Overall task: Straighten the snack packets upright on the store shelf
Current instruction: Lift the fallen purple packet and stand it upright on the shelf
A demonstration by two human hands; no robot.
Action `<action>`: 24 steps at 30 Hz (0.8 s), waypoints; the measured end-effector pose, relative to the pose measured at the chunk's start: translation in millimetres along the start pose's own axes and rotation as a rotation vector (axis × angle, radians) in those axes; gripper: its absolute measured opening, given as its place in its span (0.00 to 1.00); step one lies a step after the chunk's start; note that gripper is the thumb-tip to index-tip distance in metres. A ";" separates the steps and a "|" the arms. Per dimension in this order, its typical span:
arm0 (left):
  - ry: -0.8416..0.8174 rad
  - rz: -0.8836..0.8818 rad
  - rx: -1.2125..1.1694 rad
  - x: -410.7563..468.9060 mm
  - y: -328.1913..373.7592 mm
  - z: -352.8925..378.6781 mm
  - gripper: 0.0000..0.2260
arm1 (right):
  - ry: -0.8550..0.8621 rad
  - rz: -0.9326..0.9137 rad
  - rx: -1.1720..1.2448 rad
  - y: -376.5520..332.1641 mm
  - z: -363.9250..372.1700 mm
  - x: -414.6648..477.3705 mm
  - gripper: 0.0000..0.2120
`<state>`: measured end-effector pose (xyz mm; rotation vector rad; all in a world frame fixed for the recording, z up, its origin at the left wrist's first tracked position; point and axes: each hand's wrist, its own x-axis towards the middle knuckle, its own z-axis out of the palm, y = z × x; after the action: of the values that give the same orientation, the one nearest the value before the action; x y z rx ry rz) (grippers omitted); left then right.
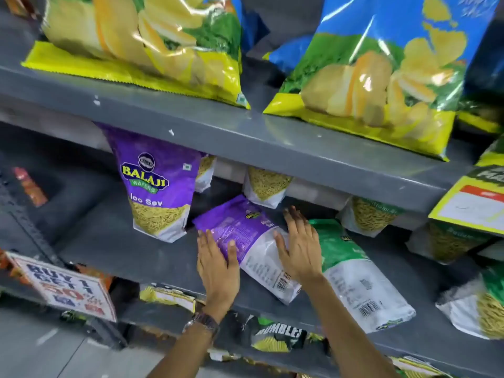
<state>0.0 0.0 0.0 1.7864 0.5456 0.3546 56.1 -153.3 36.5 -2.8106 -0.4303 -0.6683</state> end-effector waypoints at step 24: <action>-0.273 0.162 -0.469 49.5 46.4 -24.1 0.18 | -0.326 0.387 1.010 32.3 -21.7 47.5 0.31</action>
<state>38.1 36.1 49.3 1.3937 0.1087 0.3121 98.6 -178.5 73.0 -1.9180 -0.1744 0.1080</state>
